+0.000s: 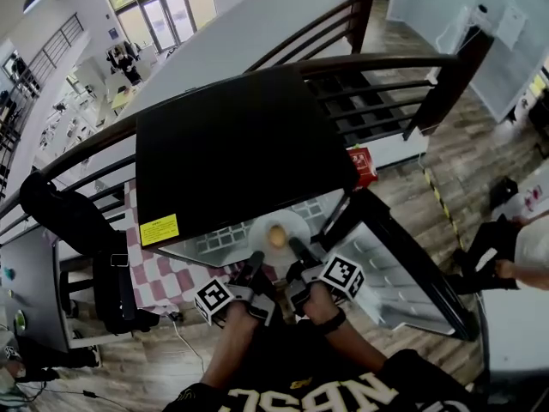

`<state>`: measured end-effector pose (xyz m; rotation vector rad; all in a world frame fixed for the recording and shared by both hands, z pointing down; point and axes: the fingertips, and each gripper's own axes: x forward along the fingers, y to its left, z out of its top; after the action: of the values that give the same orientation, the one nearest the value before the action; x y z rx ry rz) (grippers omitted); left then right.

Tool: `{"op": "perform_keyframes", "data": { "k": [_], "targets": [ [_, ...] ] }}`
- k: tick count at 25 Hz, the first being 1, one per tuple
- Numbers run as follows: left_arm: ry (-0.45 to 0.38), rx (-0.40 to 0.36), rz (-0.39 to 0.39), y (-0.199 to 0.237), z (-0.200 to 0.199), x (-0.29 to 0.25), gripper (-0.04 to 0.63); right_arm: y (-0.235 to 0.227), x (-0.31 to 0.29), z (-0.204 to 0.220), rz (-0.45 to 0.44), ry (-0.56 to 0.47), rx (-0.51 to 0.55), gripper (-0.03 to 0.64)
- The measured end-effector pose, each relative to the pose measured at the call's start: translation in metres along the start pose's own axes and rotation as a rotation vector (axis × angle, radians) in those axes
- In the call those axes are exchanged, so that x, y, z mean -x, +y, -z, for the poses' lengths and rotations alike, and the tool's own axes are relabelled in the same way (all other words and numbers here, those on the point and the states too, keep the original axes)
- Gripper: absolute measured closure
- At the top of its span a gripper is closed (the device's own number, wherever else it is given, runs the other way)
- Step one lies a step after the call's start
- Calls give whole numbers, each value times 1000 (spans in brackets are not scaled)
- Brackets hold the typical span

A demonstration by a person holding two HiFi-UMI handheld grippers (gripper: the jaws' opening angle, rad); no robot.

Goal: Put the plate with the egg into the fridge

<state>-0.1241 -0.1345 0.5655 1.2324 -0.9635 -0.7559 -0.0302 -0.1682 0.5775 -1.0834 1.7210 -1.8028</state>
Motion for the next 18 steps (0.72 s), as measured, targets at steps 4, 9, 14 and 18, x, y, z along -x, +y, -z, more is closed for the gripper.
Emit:
{"op": "perform_keyframes", "data": {
  "k": [4, 9, 14, 18],
  "targets": [
    [9, 0, -29, 3, -9, -11, 560, -1, -12, -4, 18, -2, -9, 578],
    [9, -7, -39, 7, -24, -23, 560, 0, -28, -8, 15, -2, -19, 578],
    [15, 6, -58, 7, -28, -30, 560, 0, -38, -11, 17, -4, -34, 578],
    [22, 2, -67, 7, -32, -34, 560, -1, -40, -11, 18, -24, -54, 578]
  ]
}}
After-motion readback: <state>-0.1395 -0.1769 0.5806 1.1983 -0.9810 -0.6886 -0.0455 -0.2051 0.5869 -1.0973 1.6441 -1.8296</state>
